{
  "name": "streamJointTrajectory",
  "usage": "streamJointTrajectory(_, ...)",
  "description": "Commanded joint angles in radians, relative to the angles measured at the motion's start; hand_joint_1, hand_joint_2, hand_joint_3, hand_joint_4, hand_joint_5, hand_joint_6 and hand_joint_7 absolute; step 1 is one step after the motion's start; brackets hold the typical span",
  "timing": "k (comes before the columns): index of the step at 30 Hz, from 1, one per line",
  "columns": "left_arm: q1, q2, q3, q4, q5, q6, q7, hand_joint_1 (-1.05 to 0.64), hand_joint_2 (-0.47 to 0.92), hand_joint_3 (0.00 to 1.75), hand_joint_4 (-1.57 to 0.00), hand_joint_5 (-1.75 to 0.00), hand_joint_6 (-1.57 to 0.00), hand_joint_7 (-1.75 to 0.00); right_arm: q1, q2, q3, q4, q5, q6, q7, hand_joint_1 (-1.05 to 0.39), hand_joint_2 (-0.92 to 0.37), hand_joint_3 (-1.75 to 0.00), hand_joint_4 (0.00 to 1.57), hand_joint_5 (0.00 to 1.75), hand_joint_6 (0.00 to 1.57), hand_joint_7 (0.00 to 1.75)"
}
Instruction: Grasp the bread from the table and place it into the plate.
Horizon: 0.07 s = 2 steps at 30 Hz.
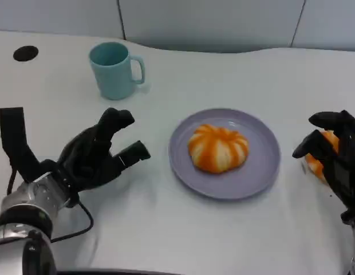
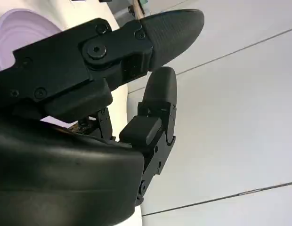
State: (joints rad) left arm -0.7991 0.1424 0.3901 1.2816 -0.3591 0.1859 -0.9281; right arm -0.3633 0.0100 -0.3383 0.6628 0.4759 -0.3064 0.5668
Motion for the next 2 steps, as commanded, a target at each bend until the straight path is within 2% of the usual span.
streamJointTrajectory(1,-0.003,0.013,-0.001,0.006,0.009,-0.011,-0.015,-0.69,0.92,0.27,-0.47,-1.75,-0.27,-1.75,0.001,-0.018,-0.005,0.001,0.003,-0.003,0.006,-0.55,-0.92,-0.09,0.62,1.69,0.79,0.9)
streamJointTrajectory(2,-0.003,0.013,-0.002,0.005,0.01,-0.015,-0.016,-0.69,0.92,0.28,-0.47,-1.75,-0.28,-1.75,0.0,-0.018,-0.005,0.002,0.004,-0.004,0.008,-0.55,-0.92,-0.09,0.62,1.7,0.79,0.9)
